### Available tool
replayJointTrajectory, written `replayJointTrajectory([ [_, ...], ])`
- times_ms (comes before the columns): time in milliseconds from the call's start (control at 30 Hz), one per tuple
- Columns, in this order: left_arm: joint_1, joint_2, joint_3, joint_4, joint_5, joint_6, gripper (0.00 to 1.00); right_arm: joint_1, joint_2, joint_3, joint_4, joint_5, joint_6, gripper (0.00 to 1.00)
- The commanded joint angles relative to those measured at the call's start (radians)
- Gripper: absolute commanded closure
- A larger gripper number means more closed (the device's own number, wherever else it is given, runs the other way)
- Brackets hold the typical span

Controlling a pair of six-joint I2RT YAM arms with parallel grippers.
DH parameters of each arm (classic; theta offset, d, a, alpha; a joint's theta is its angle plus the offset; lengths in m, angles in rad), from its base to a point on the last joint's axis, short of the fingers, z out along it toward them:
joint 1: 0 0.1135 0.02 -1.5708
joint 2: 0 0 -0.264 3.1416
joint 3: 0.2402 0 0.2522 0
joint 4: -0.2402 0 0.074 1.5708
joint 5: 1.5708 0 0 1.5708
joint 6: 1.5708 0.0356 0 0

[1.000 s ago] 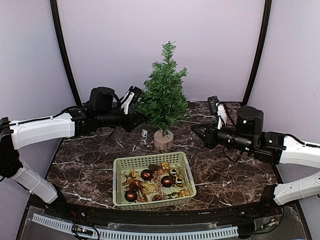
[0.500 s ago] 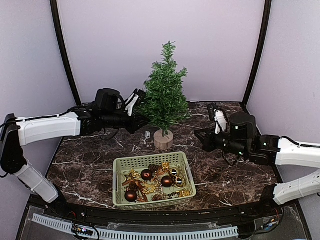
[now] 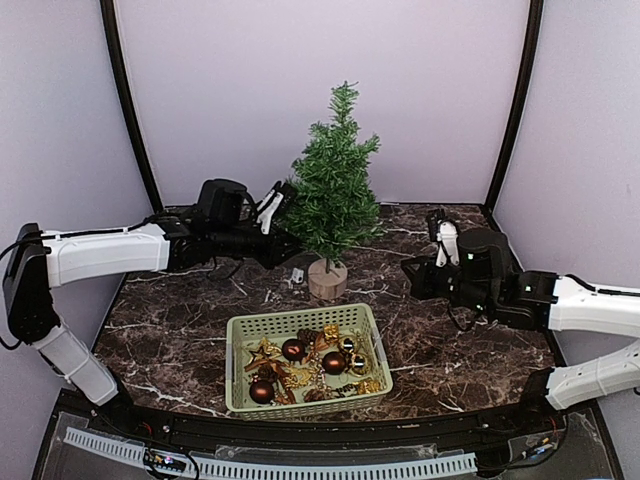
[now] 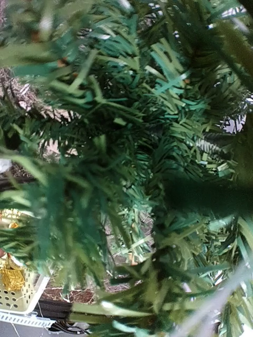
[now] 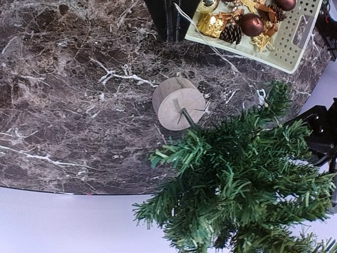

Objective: Decorate the small christmas tree
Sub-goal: Wrap the side of the string light in the gap of the branches.

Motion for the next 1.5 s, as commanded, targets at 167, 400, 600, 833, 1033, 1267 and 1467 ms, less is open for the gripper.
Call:
replayJointTrajectory([
  [167,0.005,-0.056,-0.009,-0.021,0.000,0.023,0.71,-0.035,0.011,0.052,-0.025,0.065,0.035,1.00],
  [400,0.004,-0.169,-0.087,-0.041,-0.030,0.006,0.53,-0.050,0.040,0.066,-0.023,0.063,0.022,1.00],
  [600,0.004,-0.198,-0.085,-0.038,0.058,-0.020,0.43,-0.063,0.081,0.069,0.000,0.049,0.018,1.00],
  [833,0.004,-0.169,-0.067,-0.001,0.109,-0.056,0.25,-0.083,0.129,0.066,0.001,0.054,0.034,1.00],
  [1033,0.004,-0.125,-0.037,-0.001,0.123,-0.058,0.21,-0.095,0.134,0.062,0.001,0.052,0.040,1.00],
  [1267,0.003,-0.088,-0.015,0.023,0.124,-0.065,0.22,-0.100,0.126,0.059,0.002,0.043,0.039,1.00],
  [1467,0.003,-0.067,-0.005,0.061,0.132,-0.080,0.41,-0.100,0.125,0.056,0.001,0.041,0.040,1.00],
])
